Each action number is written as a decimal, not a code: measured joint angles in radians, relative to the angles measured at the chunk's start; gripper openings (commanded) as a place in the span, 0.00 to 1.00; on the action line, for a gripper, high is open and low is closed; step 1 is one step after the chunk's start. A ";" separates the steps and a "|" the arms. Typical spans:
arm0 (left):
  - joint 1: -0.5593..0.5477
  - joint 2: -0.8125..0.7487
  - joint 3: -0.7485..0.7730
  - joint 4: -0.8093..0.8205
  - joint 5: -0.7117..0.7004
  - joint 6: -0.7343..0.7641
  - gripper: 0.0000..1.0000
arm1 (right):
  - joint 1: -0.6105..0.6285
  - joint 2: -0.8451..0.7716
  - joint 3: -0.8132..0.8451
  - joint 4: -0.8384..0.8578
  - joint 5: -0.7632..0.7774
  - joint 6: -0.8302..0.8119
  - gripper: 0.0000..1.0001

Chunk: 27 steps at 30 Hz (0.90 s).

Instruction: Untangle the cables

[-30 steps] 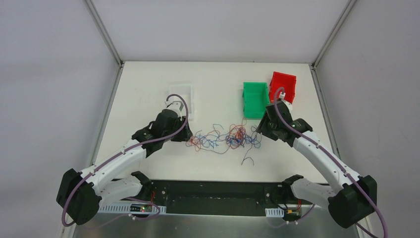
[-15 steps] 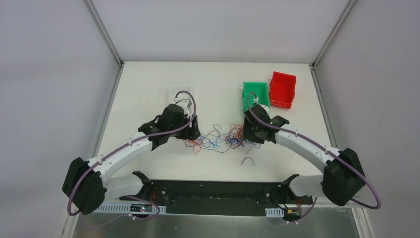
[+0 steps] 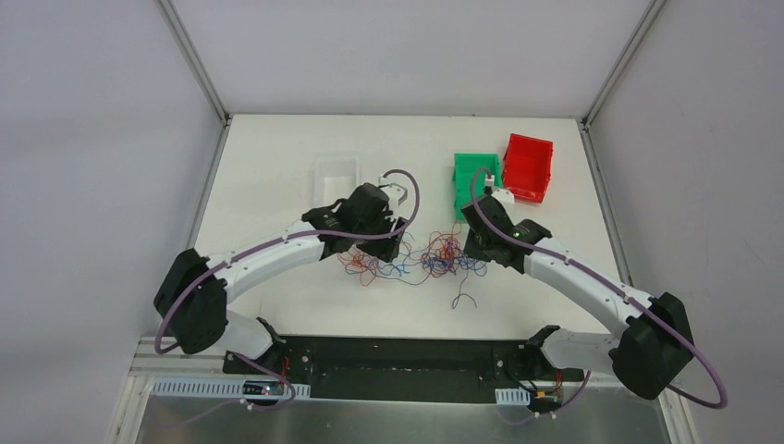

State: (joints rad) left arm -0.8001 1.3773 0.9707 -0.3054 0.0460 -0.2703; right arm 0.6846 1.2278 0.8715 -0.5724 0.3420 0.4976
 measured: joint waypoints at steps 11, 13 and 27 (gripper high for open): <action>-0.019 0.307 0.159 -0.097 -0.056 0.083 0.07 | 0.000 -0.035 -0.002 -0.002 0.014 0.025 0.05; -0.019 0.326 0.160 -0.116 -0.072 0.087 0.00 | -0.002 -0.037 -0.003 -0.004 0.018 0.033 0.03; -0.019 0.042 0.315 -0.179 -0.087 0.079 0.00 | -0.019 -0.158 -0.104 0.117 -0.186 -0.025 0.88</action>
State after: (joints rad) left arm -0.8192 1.4193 1.2854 -0.4843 -0.0406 -0.1917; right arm 0.6655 1.0695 0.7673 -0.4549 0.1562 0.4728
